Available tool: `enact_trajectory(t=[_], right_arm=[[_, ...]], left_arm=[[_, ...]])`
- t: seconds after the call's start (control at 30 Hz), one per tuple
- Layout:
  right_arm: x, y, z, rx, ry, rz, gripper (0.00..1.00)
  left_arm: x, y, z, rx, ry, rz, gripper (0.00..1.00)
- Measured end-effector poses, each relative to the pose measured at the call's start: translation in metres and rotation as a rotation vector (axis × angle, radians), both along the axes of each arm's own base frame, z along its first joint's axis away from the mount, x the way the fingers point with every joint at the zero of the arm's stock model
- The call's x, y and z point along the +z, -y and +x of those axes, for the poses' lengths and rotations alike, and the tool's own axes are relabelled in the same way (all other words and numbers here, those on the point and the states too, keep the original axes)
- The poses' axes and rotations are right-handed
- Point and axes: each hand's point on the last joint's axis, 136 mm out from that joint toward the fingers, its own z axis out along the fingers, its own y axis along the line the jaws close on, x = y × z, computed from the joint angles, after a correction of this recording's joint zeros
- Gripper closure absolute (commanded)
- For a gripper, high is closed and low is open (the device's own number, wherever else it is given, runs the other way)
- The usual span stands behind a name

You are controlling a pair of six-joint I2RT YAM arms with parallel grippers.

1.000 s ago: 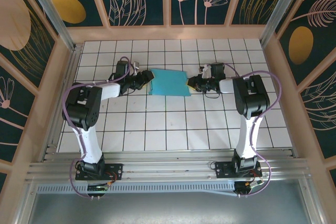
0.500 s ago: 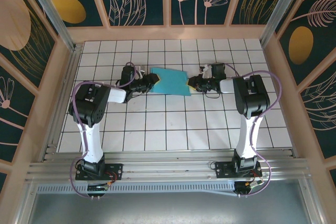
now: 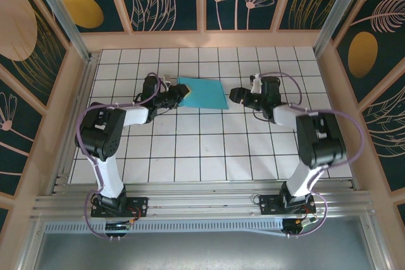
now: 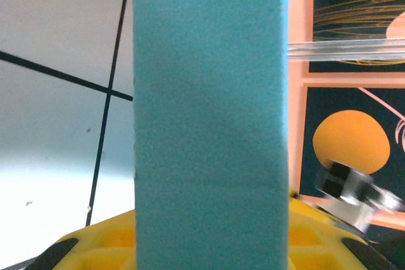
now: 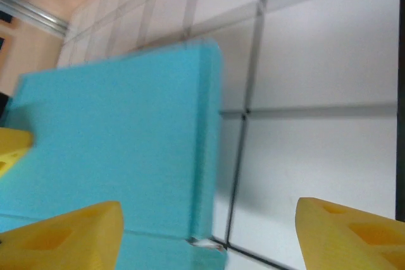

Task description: Fold the paper box

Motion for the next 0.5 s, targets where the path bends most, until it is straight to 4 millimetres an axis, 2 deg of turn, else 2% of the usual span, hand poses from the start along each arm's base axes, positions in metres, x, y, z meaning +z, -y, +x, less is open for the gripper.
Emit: enact_trajectory(t=[0.07,0.13,0.17,0.23,0.37,0.43,0.5], right_arm=[[0.038,-0.021,-0.013,0.064,0.24,-0.078,0.34],[0.065,-0.046,-0.032,0.147,0.443,-0.135,0.31],[0.071,-0.054,-0.039,0.184,0.513,-0.157,0.3],[0.075,-0.065,-0.049,0.254,0.619,-0.212,0.23],[0.072,-0.076,-0.054,0.345,0.735,-0.32,0.07],[0.069,-0.091,-0.058,0.407,0.791,-0.38,0.02],[0.062,-0.106,-0.064,0.466,0.841,-0.434,0.01]], left_arm=[[0.0,-0.003,-0.002,0.013,-0.025,0.019,0.71],[0.002,-0.005,-0.002,0.021,-0.042,0.033,0.7],[0.003,-0.006,-0.002,0.025,-0.046,0.04,0.7],[0.006,-0.007,-0.002,0.032,-0.051,0.046,0.7],[0.01,-0.007,-0.003,0.032,-0.055,0.048,0.68],[0.009,-0.008,-0.004,0.032,-0.062,0.05,0.68],[0.009,-0.008,-0.005,0.032,-0.066,0.051,0.68]])
